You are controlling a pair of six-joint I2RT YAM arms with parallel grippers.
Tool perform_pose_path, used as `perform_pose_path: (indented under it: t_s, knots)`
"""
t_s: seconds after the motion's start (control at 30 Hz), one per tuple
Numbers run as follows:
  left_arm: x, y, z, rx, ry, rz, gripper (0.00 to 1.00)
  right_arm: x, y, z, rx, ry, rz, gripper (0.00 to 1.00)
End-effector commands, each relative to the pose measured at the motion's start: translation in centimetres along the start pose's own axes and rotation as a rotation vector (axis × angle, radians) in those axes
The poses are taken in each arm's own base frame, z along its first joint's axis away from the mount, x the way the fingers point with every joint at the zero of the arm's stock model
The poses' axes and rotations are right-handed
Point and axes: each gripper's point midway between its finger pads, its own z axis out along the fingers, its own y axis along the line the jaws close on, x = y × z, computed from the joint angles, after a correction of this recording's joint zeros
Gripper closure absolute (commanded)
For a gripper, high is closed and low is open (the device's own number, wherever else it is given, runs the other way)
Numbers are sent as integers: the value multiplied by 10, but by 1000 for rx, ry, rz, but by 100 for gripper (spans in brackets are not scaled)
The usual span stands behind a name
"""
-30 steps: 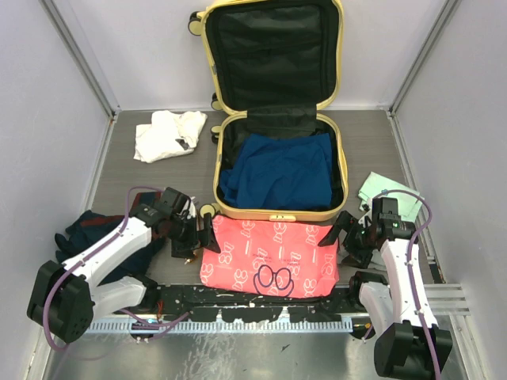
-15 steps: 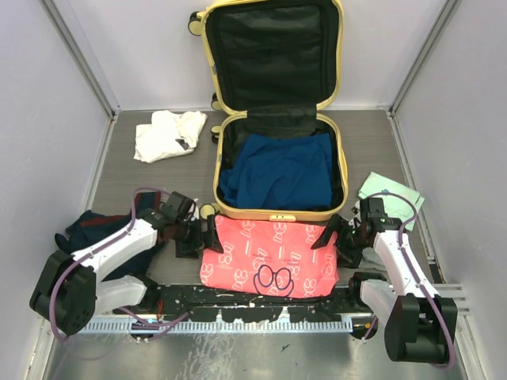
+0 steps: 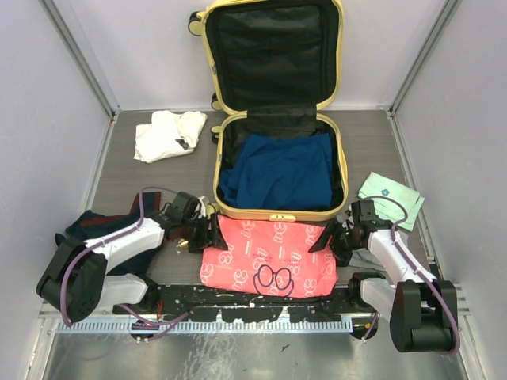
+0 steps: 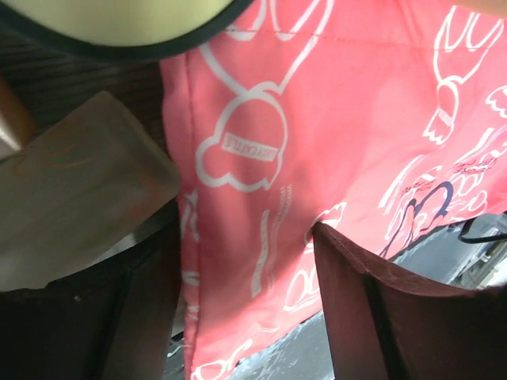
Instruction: Pack the luggage
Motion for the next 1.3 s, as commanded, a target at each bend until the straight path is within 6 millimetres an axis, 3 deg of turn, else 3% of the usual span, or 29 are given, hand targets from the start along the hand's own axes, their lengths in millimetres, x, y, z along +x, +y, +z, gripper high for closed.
perform_pose_path:
  t_s: [0.0, 0.13, 0.23, 0.37, 0.7, 1.0, 1.17, 1.27]
  knots:
    - [-4, -15, 9, 77, -24, 82, 42, -11, 19, 4, -88, -51, -44, 42]
    - [1, -39, 1, 161, 3, 147, 75, -11, 39, -13, -160, -84, -143, 68]
    - [3, -50, -14, 191, -4, 220, 99, -8, 59, -36, -229, -112, -222, 86]
    - [4, -65, -38, 258, -45, 309, 100, -2, 79, -60, -307, -132, -291, 99]
    - [19, -107, -100, 454, -98, 572, 100, 36, 112, -112, -541, -166, -557, 99]
    - [37, -119, -144, 531, -124, 676, 100, 73, 134, -172, -711, -304, -804, 99]
    - [19, -143, -172, 535, -227, 765, 100, 56, 154, -200, -694, -449, -829, 100]
    - [-7, -156, -184, 492, -322, 773, 100, 28, 170, -214, -639, -538, -806, 100]
